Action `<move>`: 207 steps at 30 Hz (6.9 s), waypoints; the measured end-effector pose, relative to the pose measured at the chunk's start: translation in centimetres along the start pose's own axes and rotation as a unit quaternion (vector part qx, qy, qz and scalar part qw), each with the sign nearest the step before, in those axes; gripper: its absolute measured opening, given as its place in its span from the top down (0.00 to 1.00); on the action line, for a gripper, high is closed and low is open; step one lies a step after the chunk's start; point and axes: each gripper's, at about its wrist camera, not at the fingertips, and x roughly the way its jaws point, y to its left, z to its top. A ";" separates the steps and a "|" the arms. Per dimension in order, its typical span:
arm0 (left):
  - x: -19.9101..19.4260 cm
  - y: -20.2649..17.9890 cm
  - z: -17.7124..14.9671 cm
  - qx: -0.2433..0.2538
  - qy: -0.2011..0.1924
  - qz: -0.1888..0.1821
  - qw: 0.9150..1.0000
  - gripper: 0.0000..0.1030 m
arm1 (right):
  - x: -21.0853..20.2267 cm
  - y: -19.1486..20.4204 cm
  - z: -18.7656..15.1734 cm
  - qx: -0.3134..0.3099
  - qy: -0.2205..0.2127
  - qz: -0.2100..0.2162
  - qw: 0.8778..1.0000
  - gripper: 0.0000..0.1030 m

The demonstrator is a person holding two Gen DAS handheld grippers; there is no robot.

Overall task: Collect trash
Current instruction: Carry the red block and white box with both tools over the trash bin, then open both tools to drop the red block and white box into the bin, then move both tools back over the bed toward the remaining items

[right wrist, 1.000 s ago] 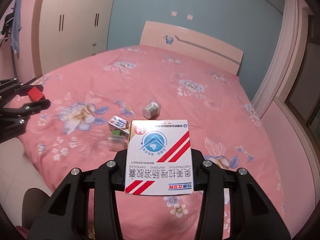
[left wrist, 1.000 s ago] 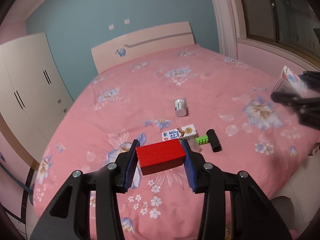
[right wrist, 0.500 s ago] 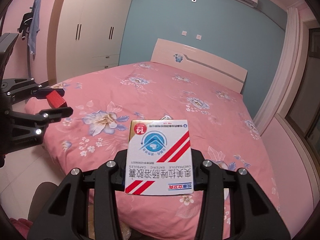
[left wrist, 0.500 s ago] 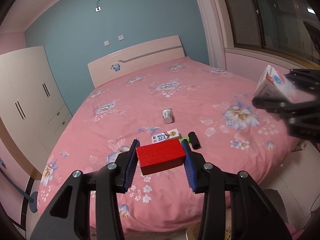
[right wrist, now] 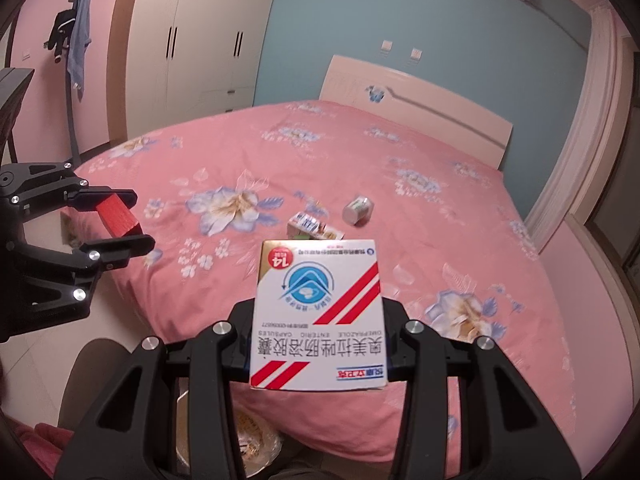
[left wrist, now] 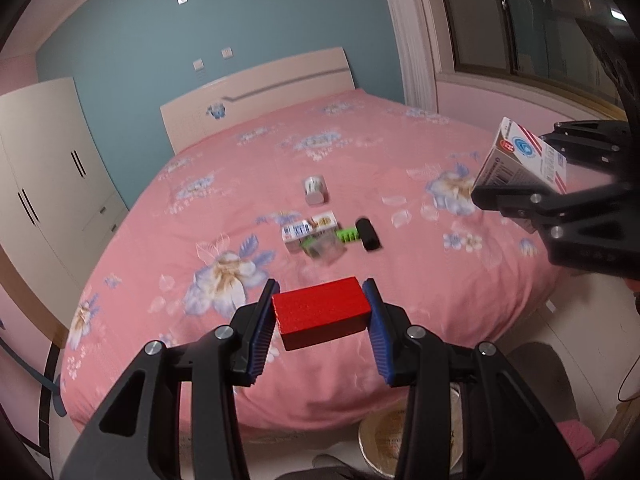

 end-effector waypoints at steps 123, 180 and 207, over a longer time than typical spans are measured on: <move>32.4 -11.1 -35.5 -0.127 0.497 -0.173 0.841 0.40 | 34.1 16.2 -39.1 0.053 0.549 0.166 0.817 0.39; 14.9 0.4 1.2 -0.053 0.113 -0.089 0.988 0.12 | 12.8 -6.4 -1.4 0.082 0.140 0.045 0.986 0.27; 31.3 2.8 2.4 -0.117 0.192 -0.140 0.964 0.12 | 32.1 -10.0 0.2 0.154 0.217 0.047 0.963 0.27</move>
